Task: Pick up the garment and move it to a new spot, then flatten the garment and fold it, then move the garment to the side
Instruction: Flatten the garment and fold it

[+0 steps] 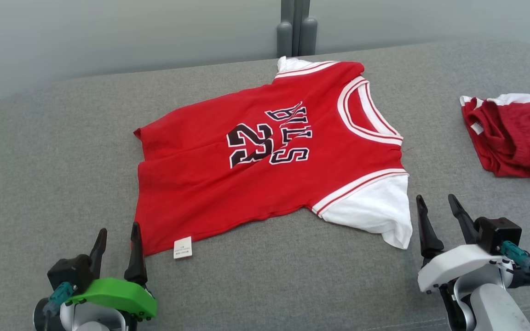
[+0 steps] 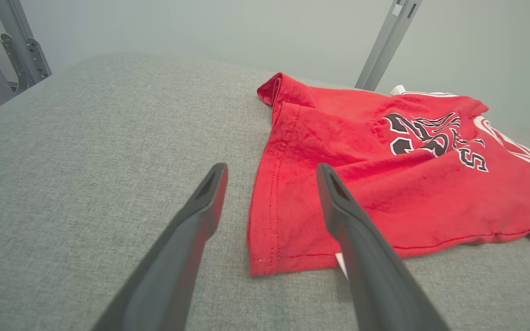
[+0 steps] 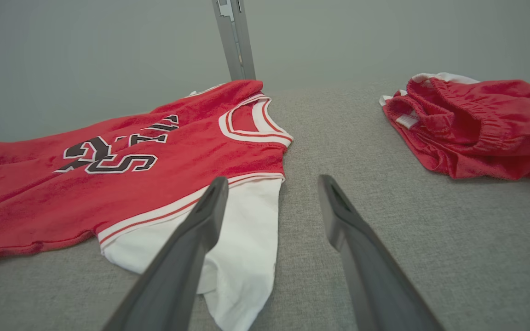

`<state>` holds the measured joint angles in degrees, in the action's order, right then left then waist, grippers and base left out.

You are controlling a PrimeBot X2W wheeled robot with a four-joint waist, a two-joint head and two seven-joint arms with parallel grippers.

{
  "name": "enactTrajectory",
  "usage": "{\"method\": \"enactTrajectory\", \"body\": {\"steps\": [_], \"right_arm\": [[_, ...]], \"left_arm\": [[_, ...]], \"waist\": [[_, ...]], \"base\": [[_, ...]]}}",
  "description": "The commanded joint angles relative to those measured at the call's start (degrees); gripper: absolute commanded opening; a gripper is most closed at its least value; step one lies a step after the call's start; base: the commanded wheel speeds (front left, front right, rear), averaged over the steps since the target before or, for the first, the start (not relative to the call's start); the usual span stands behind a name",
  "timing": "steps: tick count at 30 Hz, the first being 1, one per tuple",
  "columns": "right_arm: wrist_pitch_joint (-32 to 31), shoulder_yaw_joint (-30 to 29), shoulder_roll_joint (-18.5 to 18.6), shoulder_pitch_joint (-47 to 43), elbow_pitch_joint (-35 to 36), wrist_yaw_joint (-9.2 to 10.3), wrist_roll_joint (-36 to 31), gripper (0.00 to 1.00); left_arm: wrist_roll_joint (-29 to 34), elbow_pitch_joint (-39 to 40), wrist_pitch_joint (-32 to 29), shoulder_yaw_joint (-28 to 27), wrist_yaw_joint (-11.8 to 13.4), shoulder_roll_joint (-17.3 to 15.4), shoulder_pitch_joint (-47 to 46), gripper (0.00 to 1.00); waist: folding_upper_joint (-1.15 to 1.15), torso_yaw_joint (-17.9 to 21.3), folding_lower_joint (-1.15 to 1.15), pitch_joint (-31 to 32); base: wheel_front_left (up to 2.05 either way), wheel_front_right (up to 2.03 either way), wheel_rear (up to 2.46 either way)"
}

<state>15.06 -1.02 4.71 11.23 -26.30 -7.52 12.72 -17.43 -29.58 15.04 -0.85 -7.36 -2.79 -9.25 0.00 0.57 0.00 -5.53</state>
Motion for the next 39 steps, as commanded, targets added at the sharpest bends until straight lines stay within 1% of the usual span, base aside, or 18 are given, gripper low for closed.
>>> {"method": "enactTrajectory", "body": {"steps": [1,6,12,19,24,32,39], "right_arm": [[0.1,0.2,-0.1,-1.3,1.4,0.07,-1.4,1.0],[0.1,-0.2,-0.6,-3.0,3.5,0.07,-2.2,1.0],[0.1,0.6,-0.7,-5.2,5.4,0.07,-5.6,1.0],[0.1,0.2,-1.1,-6.9,6.8,0.07,-8.5,1.0],[0.1,-0.2,-1.3,-7.6,6.6,0.07,-8.8,1.0],[0.1,-0.4,-1.5,-7.6,6.8,0.07,-9.2,1.0],[0.1,-0.1,-1.6,-7.7,3.7,0.07,-7.6,1.0]], "left_arm": [[1.2,0.7,0.2,0.0,0.4,-0.2,1.5,1.0],[2.1,2.6,0.2,-0.2,1.4,-0.2,3.2,1.0],[3.5,4.4,0.2,0.0,2.2,-0.2,6.0,1.0],[5.6,6.7,0.2,-0.1,2.6,-0.2,8.4,1.0],[6.8,7.5,0.2,0.5,2.8,-0.2,8.8,1.0],[6.9,9.3,0.2,1.1,3.5,-0.2,9.4,1.0],[5.4,8.5,0.2,2.8,3.1,-0.2,9.2,1.0]], "waist": [[0.0,-0.3,0.0,1.1],[0.0,-1.0,0.0,3.2],[0.0,-2.0,0.0,4.8],[0.0,-3.2,0.0,5.6],[0.0,-3.7,0.0,5.6],[0.0,-3.7,0.0,5.3],[0.0,-2.7,0.0,3.3]], "base": [[0.0,0.0,0.0],[0.0,0.0,0.0],[0.0,0.0,0.0],[0.0,0.0,0.0],[0.0,0.0,0.0],[0.0,0.0,0.0],[0.0,0.0,0.0]]}}
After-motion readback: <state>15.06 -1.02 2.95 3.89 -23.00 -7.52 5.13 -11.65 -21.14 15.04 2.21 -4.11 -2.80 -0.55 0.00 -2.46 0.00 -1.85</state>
